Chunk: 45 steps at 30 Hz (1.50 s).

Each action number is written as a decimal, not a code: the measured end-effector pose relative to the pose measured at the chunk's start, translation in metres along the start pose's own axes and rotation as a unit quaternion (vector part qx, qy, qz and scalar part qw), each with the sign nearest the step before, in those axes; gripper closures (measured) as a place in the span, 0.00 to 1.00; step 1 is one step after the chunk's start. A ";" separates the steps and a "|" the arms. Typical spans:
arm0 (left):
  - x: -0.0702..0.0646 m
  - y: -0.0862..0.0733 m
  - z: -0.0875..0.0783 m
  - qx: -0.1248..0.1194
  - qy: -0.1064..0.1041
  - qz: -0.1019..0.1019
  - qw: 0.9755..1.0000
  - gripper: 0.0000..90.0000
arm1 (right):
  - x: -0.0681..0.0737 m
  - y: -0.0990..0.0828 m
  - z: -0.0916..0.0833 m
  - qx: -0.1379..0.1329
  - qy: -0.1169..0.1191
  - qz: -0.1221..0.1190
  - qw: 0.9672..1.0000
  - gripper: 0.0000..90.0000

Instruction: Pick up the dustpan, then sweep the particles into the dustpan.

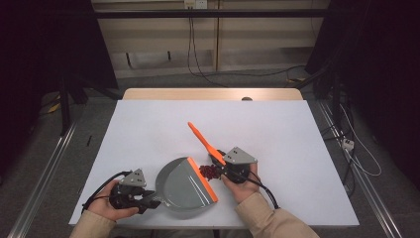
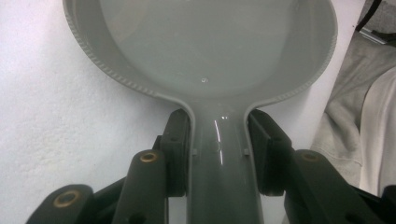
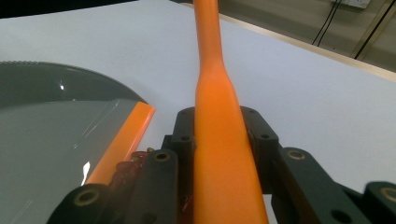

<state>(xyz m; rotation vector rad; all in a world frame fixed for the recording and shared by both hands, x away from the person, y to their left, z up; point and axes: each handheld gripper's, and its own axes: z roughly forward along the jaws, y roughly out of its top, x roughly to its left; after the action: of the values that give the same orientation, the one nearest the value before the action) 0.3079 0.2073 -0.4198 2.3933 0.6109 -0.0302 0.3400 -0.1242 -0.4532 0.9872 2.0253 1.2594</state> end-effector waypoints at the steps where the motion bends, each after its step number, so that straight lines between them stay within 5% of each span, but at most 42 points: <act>1: 0.000 0.000 0.001 0.002 -0.001 -0.001 1.000 0.70 | 0.000 0.000 0.000 0.000 0.000 0.003 1.000 0.78; 34: -0.006 0.010 0.012 0.012 -0.007 -0.004 1.000 0.70 | 0.038 0.003 0.010 -0.016 0.003 0.064 0.998 0.77; 45: -0.006 0.010 0.014 0.011 -0.004 -0.007 1.000 0.70 | 0.059 0.012 0.009 -0.034 0.031 0.066 0.997 0.78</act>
<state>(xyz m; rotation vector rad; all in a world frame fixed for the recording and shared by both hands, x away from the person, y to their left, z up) 0.3090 0.1894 -0.4233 2.4093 0.6275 -0.0541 0.3164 -0.0684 -0.4502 1.0767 1.9768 1.4357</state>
